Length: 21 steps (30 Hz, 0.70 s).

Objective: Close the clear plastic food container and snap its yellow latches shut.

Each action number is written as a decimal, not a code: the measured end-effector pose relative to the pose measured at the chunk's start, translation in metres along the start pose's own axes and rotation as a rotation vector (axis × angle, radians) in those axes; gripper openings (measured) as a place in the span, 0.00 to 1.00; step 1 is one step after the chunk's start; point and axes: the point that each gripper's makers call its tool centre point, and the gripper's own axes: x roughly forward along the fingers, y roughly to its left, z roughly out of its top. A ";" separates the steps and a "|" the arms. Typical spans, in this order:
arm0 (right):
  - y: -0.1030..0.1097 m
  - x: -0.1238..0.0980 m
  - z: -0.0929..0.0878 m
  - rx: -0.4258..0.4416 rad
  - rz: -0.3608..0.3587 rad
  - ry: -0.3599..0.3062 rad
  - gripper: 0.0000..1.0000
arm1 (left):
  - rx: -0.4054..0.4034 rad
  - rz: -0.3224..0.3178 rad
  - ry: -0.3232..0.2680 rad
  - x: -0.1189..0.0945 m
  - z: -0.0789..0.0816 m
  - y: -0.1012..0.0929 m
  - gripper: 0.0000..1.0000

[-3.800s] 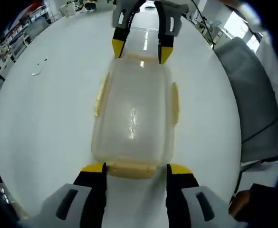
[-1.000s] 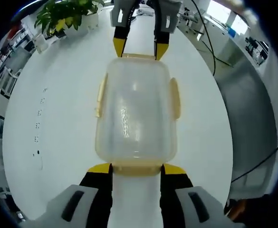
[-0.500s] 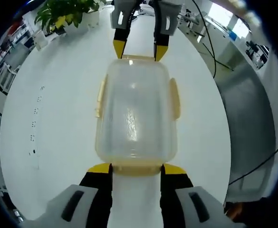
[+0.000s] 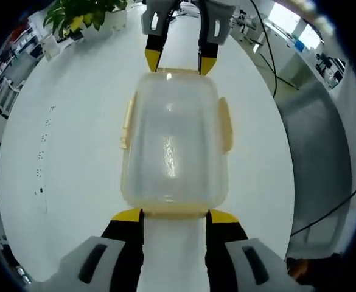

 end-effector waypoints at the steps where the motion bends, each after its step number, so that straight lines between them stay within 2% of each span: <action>1: 0.000 0.001 0.000 -0.003 -0.004 -0.006 0.38 | -0.013 -0.003 0.004 0.000 -0.001 0.000 0.34; 3: 0.001 0.005 -0.006 0.004 -0.012 0.016 0.37 | -0.013 -0.007 0.002 0.000 0.000 -0.001 0.34; 6: 0.003 0.013 -0.023 -0.019 -0.020 0.066 0.25 | -0.066 -0.010 0.006 -0.003 -0.004 -0.002 0.34; 7: 0.004 0.014 -0.030 0.005 -0.019 0.080 0.26 | -0.092 -0.001 0.017 -0.006 -0.009 -0.001 0.33; 10: 0.006 0.019 -0.045 0.126 -0.016 0.070 0.37 | -0.101 0.006 0.025 -0.013 -0.019 0.000 0.35; 13: 0.007 0.017 -0.057 0.233 -0.026 0.061 0.39 | -0.218 0.039 0.040 -0.021 -0.032 0.005 0.38; 15: 0.005 0.012 -0.063 0.341 -0.042 0.039 0.39 | -0.333 0.071 -0.017 -0.027 -0.030 0.012 0.38; 16: 0.003 0.008 -0.064 0.471 -0.048 0.013 0.41 | -0.443 0.041 -0.111 -0.031 -0.019 0.010 0.39; 17: 0.003 0.004 -0.065 0.595 -0.042 0.009 0.48 | -0.534 -0.001 -0.171 -0.034 -0.010 0.006 0.40; 18: 0.002 -0.002 -0.065 0.757 -0.020 -0.026 0.52 | -0.677 -0.081 -0.247 -0.039 -0.001 -0.001 0.40; 20: 0.002 -0.012 -0.057 0.921 0.042 -0.103 0.55 | -0.822 -0.118 -0.331 -0.044 0.005 0.001 0.45; 21: -0.002 -0.022 -0.050 1.037 0.078 -0.169 0.52 | -0.966 -0.117 -0.348 -0.044 0.001 0.007 0.45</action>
